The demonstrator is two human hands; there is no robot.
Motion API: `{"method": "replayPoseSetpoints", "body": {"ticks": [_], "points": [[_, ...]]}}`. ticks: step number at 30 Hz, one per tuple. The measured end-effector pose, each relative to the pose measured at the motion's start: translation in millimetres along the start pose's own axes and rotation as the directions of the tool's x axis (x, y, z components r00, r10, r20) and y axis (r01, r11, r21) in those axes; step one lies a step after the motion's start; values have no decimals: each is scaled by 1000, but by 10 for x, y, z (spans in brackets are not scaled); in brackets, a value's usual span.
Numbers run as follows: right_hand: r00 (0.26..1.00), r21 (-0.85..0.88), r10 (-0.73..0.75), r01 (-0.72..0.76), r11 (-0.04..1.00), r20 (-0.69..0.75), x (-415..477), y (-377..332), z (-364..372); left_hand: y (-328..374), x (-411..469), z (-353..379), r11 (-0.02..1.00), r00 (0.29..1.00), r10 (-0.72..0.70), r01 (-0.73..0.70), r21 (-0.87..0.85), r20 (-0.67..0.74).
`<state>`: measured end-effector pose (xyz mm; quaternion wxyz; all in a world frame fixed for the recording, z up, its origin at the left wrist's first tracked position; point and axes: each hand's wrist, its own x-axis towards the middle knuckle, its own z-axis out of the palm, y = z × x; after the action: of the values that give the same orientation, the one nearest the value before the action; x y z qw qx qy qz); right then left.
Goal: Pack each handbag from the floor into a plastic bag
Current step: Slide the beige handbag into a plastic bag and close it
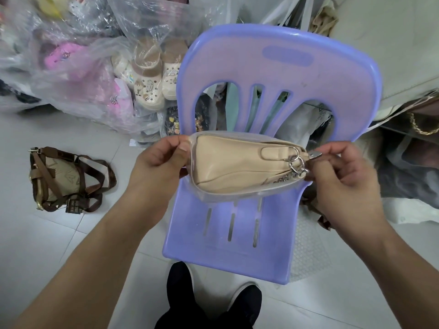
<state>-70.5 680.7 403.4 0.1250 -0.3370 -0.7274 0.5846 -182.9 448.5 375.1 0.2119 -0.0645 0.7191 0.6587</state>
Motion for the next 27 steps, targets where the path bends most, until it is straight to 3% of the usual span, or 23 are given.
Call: {"method": "replayPoseSetpoints", "body": {"ticks": [3, 7, 12, 17, 24, 27], "points": [[989, 22, -122, 124, 992, -81, 31, -47, -17, 149, 10, 55, 997, 998, 54, -55, -45, -17], [959, 12, -244, 249, 969, -147, 115, -161, 4, 335, 81, 121, 975, 968, 221, -220, 19, -121], [940, -7, -275, 279, 960, -201, 242, -237, -13, 427, 149, 184, 958, 935, 281, -285, 15, -216], [969, -82, -220, 211, 974, -114, 376, -197, -15, 386, 223, 170, 963, 931, 250, -269, -36, -265], [986, 17, -136, 135, 991, 99, 442, -130, -7, 367, 324, 135, 965, 931, 257, -264, 11, -260], [984, 0, -154, 155, 988, 88, 457, -139, 1, 341, 354, 113, 961, 916, 276, -272, 55, -291]]}}
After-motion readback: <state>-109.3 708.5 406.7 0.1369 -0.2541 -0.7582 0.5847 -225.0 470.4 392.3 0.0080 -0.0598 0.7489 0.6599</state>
